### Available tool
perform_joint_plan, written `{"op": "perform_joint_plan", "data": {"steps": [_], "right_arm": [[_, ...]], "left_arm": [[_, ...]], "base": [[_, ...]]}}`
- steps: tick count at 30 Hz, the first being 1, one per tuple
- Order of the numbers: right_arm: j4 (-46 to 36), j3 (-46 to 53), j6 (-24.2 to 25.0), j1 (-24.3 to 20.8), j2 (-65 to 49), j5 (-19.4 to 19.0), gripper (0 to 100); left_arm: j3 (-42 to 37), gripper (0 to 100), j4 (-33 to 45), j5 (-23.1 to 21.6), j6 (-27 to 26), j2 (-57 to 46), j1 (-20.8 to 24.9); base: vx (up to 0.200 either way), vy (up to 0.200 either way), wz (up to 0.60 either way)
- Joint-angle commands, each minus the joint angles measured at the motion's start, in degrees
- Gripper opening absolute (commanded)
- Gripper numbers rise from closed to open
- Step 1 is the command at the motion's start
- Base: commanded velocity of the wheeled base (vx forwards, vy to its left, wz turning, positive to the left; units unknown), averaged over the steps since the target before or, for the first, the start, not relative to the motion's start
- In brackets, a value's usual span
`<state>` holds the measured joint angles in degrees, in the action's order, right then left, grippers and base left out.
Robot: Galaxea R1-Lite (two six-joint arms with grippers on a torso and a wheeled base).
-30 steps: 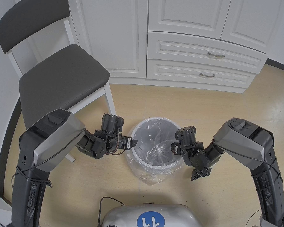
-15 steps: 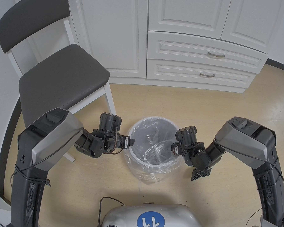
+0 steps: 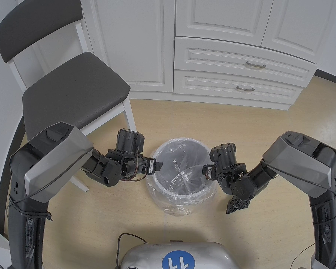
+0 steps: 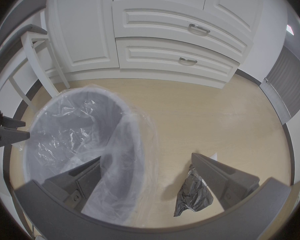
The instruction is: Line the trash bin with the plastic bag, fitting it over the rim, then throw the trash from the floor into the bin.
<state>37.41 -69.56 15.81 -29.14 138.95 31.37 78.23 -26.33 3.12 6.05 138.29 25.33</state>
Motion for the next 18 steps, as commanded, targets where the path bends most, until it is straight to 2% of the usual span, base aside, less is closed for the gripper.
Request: {"op": "perform_joint_plan", "data": {"steps": [1, 18], "right_arm": [[0.12, 2.15, -0.08, -0.48, -4.74, 0.01, 100], [0.91, 8.91, -0.25, -3.91, -13.97, 0.36, 100]], "left_arm": [[-1.15, 100, -0.12, -0.57, -0.07, -3.03, 0.60], [-7.21, 100, -3.46, -1.28, -0.16, -10.15, 2.00]], "base": [[0.000, 0.000, 0.00], [0.000, 0.000, 0.00]]}}
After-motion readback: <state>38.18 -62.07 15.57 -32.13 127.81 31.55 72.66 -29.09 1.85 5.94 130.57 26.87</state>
